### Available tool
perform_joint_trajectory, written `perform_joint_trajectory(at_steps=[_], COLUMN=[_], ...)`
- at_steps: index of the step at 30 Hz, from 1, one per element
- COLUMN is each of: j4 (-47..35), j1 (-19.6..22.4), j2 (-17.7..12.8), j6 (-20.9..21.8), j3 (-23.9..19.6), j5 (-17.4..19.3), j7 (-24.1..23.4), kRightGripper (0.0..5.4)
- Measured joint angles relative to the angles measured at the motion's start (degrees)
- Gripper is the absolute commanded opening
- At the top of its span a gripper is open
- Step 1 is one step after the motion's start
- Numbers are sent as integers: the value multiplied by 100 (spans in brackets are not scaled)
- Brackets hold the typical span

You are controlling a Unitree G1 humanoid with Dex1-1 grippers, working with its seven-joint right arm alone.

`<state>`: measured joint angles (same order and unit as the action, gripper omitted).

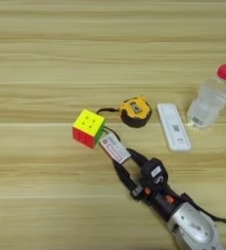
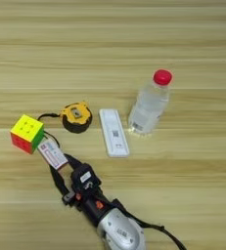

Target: Move the objects on the table

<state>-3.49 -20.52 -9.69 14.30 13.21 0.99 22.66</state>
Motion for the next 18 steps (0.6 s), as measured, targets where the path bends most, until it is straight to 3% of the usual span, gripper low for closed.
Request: perform_joint_trajectory(at_steps=[9,18], j4=[234,392], j1=[231,416], j2=[224,257], j6=[-3,-4], j3=[-422,-504], j5=[-223,-310], j7=[-752,-919], kRightGripper=[208,208])
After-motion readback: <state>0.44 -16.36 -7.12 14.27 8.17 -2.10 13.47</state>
